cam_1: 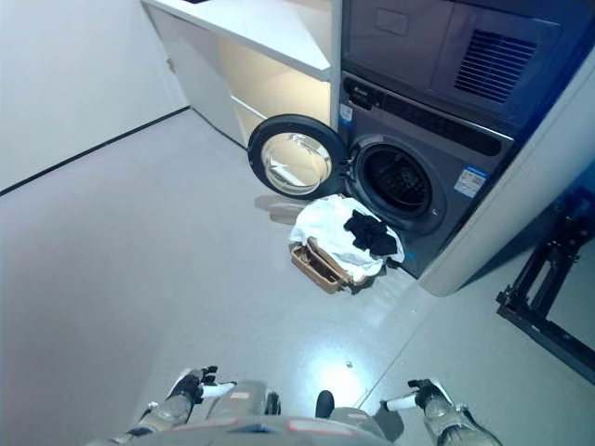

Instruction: Put the clothes in the basket into the washing machine.

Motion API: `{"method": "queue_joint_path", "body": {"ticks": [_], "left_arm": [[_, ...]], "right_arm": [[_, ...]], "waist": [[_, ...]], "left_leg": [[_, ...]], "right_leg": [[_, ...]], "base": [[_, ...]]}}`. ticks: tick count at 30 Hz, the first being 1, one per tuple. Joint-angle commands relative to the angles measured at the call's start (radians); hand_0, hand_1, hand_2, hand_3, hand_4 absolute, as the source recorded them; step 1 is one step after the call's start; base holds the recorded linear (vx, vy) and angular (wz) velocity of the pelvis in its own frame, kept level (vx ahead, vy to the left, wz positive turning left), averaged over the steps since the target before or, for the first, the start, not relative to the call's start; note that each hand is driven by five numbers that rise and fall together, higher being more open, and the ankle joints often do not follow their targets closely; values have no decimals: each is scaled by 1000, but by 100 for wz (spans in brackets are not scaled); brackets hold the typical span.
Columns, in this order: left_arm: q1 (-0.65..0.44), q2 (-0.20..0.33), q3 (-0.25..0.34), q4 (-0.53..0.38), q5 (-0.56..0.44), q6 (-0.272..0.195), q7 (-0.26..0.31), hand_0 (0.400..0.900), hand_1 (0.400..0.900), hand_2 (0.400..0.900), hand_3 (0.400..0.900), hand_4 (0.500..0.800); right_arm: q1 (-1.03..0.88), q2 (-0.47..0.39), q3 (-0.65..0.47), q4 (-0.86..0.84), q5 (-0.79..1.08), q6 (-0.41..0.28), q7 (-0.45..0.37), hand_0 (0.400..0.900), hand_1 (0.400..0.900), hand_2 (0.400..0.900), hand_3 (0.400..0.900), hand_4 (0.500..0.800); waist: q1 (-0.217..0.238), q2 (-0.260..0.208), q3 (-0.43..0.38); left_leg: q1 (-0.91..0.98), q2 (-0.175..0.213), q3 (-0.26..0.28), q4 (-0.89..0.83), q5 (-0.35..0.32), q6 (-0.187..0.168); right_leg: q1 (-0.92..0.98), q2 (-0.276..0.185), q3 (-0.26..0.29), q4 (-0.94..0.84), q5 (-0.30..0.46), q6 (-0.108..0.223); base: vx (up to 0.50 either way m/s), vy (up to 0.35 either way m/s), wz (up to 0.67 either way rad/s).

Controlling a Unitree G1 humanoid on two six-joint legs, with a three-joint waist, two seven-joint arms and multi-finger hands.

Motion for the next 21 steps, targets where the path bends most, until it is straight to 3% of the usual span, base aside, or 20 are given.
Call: {"method": "queue_joint_path", "body": {"ticks": [1,4,8,10,13,14,15,16,18,19,21], "left_arm": [[36,36,1,4,11,-2,13,900,900,900,900,800],[51,35,10,25,25,-3,12,900,900,900,900,800],[66,42,24,29,31,-6,8,900,900,900,900,800],[66,46,10,31,46,-8,0,900,900,900,900,800],[62,64,32,12,25,-9,9,900,900,900,900,800],[62,64,32,12,25,-9,9,900,900,900,900,800],[66,70,39,9,24,-1,13,900,900,900,900,800],[51,85,52,2,10,-1,27,900,900,900,900,800],[46,85,54,-1,3,-5,30,900,900,900,900,800],[41,93,51,-4,-4,-3,29,900,900,900,900,800],[39,100,52,-3,-7,-5,28,900,900,900,900,800]], "right_arm": [[38,-29,-36,-41,9,-57,-42,900,900,900,900,800],[54,-22,-36,-39,-10,-60,-45,900,900,900,900,800],[64,-7,-24,-47,-34,-60,-37,900,900,900,900,800],[25,-4,-14,-23,-58,-48,-48,900,900,900,900,800],[81,-13,-29,-89,-46,-60,-20,900,900,900,900,800],[81,-13,-29,-89,-46,-60,-20,900,900,900,900,800],[75,-15,-19,-113,-83,-46,-23,900,900,900,900,800],[83,-3,-12,-169,-87,-51,-33,900,900,900,900,800],[79,-5,-8,-142,-100,-52,-33,900,900,900,900,800],[51,-13,7,-112,-118,-51,-35,900,900,900,900,800],[37,-19,12,-108,-128,-53,-40,900,900,900,900,800]], "waist": [[50,8,3],[55,19,-21],[72,19,-69],[96,5,-87],[90,-24,-90],[91,-24,-90],[85,-34,-88],[74,-22,-77],[72,-4,-62],[65,39,-34],[56,55,-16]], "left_leg": [[-6,42,-15,-399,249,29],[-26,53,13,-485,269,1],[19,45,-28,-485,316,3],[35,21,-34,-457,315,19],[38,-15,-7,-404,268,54],[37,-15,-7,-404,268,54],[40,-29,-5,-383,249,69],[68,-33,-9,-375,222,91],[87,-36,-10,-369,207,103],[139,-32,-38,-370,190,124],[162,-32,-54,-370,184,130]], "right_leg": [[96,21,120,119,-29,168],[162,16,159,94,-57,175],[213,-5,178,104,-104,191],[225,-35,169,145,-87,213],[165,-76,178,303,80,279],[165,-76,178,303,80,279],[135,-85,182,357,159,298],[59,-88,167,504,266,298],[17,-91,143,596,304,290],[-62,-72,101,752,339,280],[-110,-63,91,827,313,266]], "base": [[476,56,-50],[436,82,-39],[397,133,-37],[397,151,-3],[243,82,-11],[116,42,-10],[170,98,-8],[169,96,-8],[155,203,9],[157,246,26],[225,174,44]]}}
